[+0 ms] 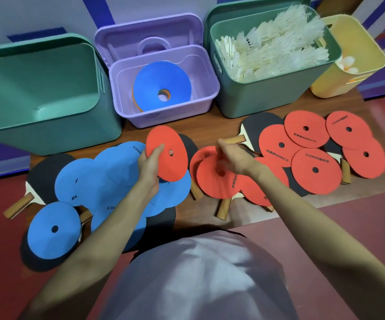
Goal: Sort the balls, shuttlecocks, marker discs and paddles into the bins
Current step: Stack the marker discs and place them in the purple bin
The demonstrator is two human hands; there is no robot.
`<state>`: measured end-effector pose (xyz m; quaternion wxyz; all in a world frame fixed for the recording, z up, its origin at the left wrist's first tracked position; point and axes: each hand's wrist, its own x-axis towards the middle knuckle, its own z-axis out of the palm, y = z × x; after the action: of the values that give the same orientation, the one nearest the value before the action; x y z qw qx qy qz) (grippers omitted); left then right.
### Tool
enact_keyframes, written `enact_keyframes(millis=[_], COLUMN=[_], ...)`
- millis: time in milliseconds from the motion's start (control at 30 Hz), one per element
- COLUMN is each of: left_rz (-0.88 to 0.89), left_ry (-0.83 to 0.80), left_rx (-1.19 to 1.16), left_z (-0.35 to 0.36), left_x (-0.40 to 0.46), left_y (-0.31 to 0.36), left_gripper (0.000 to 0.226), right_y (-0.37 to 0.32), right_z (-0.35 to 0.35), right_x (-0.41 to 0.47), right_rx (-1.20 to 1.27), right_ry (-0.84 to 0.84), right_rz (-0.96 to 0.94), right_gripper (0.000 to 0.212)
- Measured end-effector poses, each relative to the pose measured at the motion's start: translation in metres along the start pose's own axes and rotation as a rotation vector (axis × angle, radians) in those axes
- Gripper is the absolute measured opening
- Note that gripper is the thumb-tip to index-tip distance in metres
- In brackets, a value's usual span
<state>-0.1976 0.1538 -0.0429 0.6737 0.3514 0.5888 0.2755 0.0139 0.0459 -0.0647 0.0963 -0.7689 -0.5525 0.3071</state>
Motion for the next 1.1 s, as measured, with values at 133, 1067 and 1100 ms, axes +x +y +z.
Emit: enact_keyframes(millis=[133, 1067, 1100], left_rz=[-0.014, -0.135, -0.131], left_ry=[0.004, -0.137, -0.123], left_rx=[-0.033, -0.010, -0.009], left_z=[-0.007, 0.003, 0.002], left_x=[0.007, 0.002, 0.002], left_y=[0.011, 0.005, 0.005], left_gripper=[0.019, 0.040, 0.041], right_y=[-0.014, 0.024, 0.030], right_z=[-0.034, 0.037, 0.037], right_x=[-0.016, 0.034, 0.034], right_rx=[0.137, 0.197, 0.124], right_ry=[0.363, 0.253, 0.196], right_rz=[-0.086, 0.258, 0.238], right_gripper=[0.021, 0.026, 0.032])
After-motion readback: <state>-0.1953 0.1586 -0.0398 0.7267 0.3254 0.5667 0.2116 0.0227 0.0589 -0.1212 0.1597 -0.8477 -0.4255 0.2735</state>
